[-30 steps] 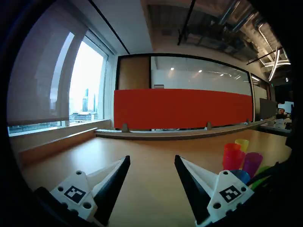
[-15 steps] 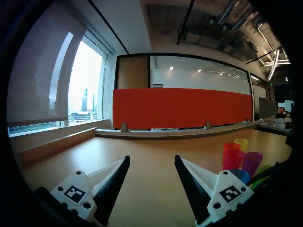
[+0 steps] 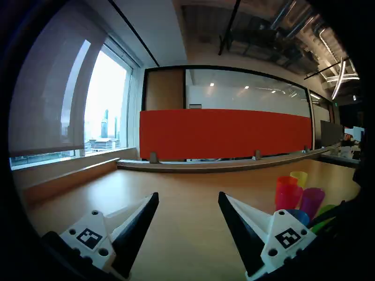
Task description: Pour water
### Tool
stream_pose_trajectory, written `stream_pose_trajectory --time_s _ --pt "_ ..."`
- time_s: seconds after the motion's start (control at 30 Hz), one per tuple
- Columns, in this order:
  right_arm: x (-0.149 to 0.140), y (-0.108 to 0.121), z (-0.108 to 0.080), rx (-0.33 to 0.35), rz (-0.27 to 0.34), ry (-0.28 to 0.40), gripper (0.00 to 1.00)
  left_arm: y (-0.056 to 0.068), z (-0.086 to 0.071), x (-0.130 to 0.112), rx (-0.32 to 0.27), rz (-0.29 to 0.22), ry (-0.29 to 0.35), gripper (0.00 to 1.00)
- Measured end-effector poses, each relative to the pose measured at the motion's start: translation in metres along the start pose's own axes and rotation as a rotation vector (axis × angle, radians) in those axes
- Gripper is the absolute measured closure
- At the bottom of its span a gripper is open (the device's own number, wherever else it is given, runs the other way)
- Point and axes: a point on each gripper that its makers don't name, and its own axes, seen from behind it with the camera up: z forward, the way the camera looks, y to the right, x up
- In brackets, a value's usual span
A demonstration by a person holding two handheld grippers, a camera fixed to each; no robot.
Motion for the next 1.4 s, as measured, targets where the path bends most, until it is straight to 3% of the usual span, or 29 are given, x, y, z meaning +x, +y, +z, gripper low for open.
stream_pose_trajectory --time_s 0.4,0.9,1.4 --pt "-0.026 -0.002 0.002 0.016 0.04 0.009 0.01 0.001 0.0 0.0 0.0 0.0 0.0 0.06" --pt "-0.071 -0.003 0.004 0.011 -0.004 -0.038 0.01 0.001 0.0 0.0 0.0 0.0 0.0 0.06" --pt "-0.085 -0.003 0.006 0.007 -0.009 -0.074 0.01 0.001 0.0 0.0 0.0 0.0 0.0 0.06"
